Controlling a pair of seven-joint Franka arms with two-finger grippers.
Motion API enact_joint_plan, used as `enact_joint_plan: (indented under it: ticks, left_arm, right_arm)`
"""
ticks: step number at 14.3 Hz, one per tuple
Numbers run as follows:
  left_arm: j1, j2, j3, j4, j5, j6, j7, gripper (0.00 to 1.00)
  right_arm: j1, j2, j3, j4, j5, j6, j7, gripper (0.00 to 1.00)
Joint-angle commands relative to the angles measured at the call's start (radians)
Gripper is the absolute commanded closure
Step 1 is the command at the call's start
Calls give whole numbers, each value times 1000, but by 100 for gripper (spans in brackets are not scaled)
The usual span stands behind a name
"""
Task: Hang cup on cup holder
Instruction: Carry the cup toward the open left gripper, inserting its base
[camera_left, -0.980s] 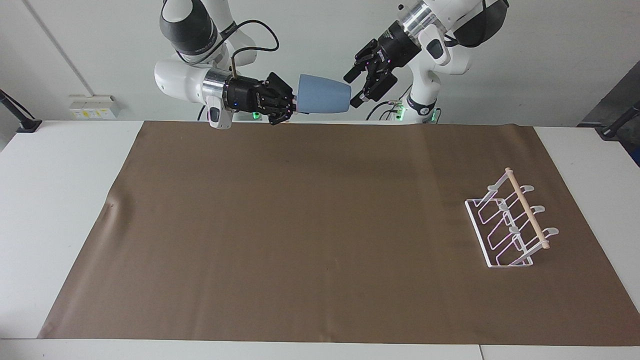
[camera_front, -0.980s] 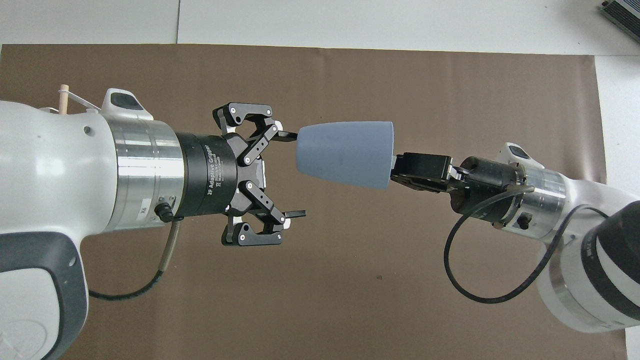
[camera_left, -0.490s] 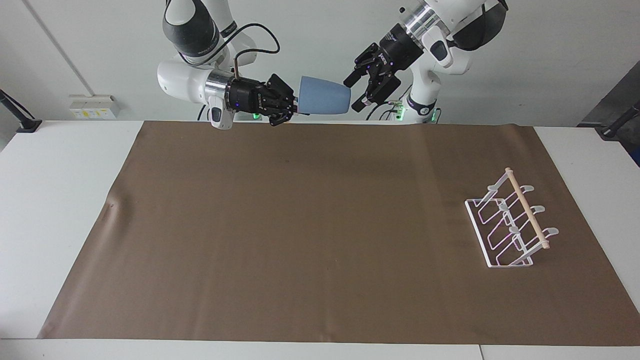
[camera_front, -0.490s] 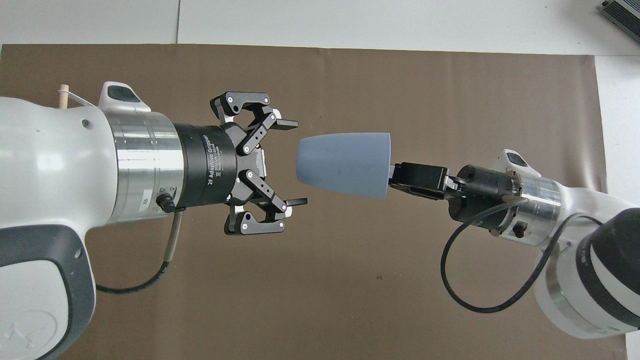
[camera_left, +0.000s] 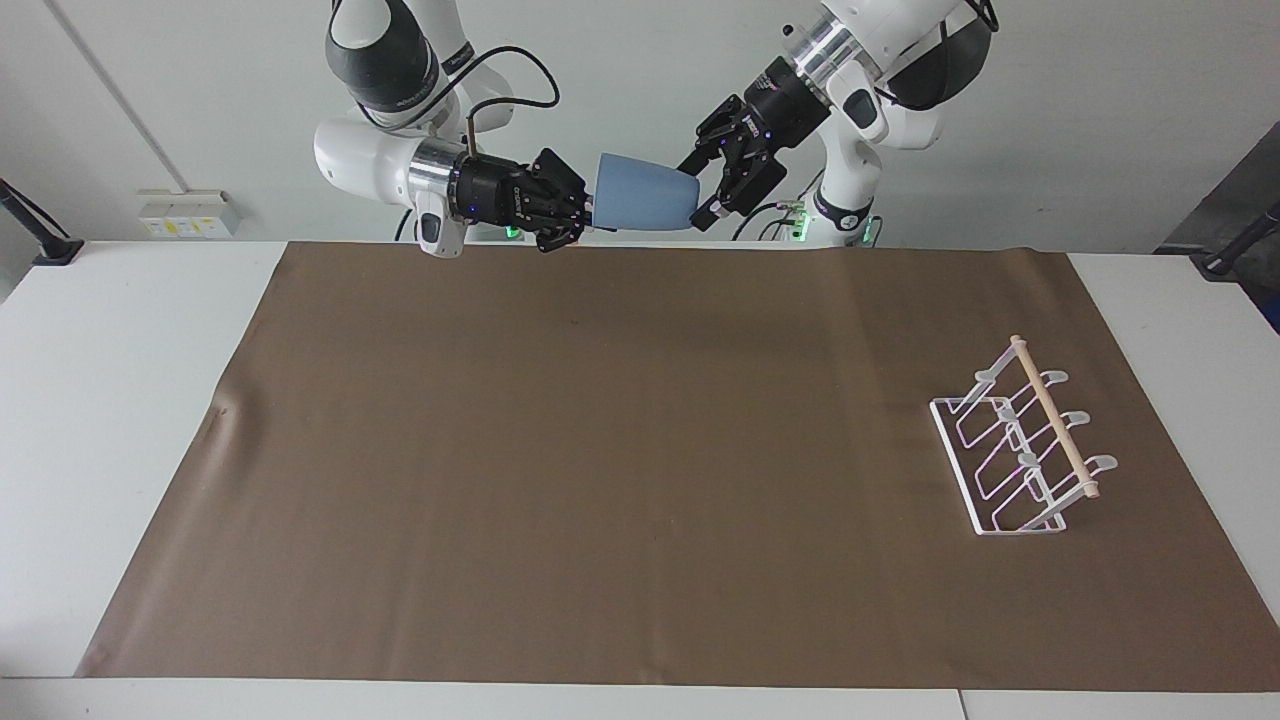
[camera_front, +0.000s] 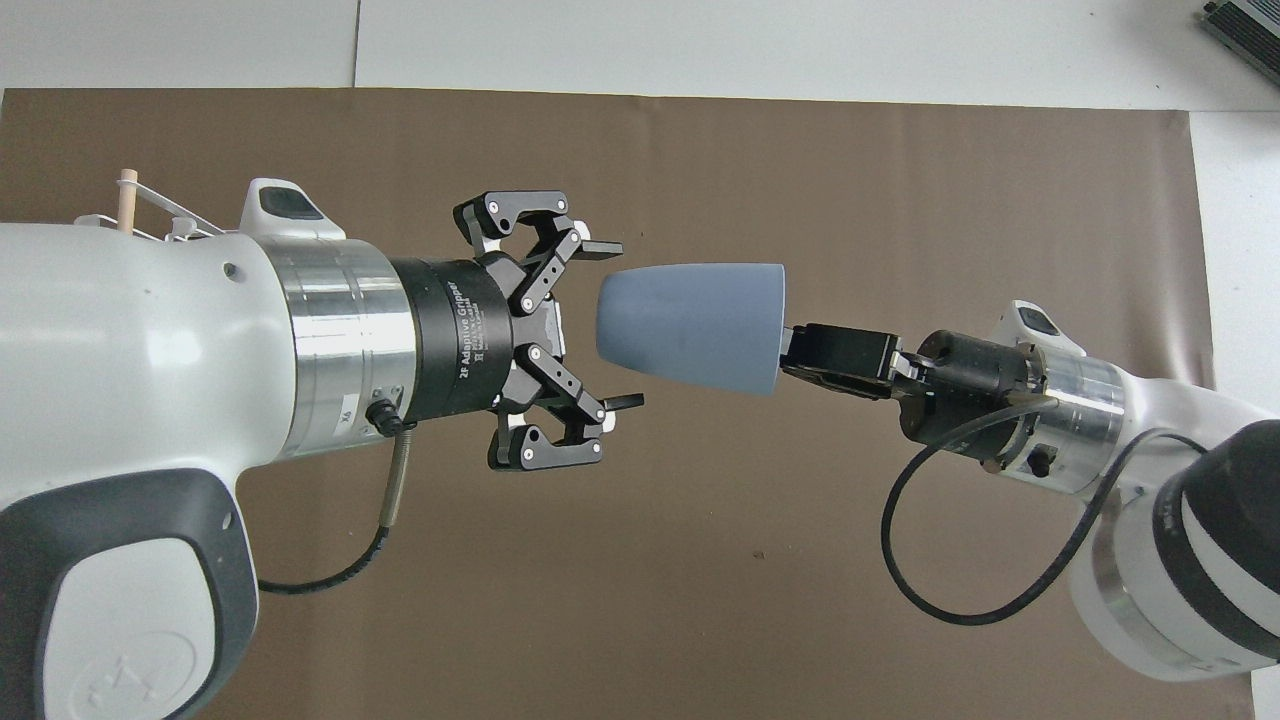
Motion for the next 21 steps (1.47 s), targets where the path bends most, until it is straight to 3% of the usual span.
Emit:
enact_joint_plan:
  ticks: [1,11,21]
  left_arm:
    - [-9,-29,-7,-46,-27,61,-2,0]
    - [-9,-46,-33,-101,-42,133,-3,0]
    - [-9,-44,-52,-94,-60,151,0,0]
  right_arm:
    - [22,-29,-1,-32,42,28,-42,100]
    - [25,-29,-1,-32,56,40,-42,100]
    - [25,-29,-1,-30,62,40,-40,100]
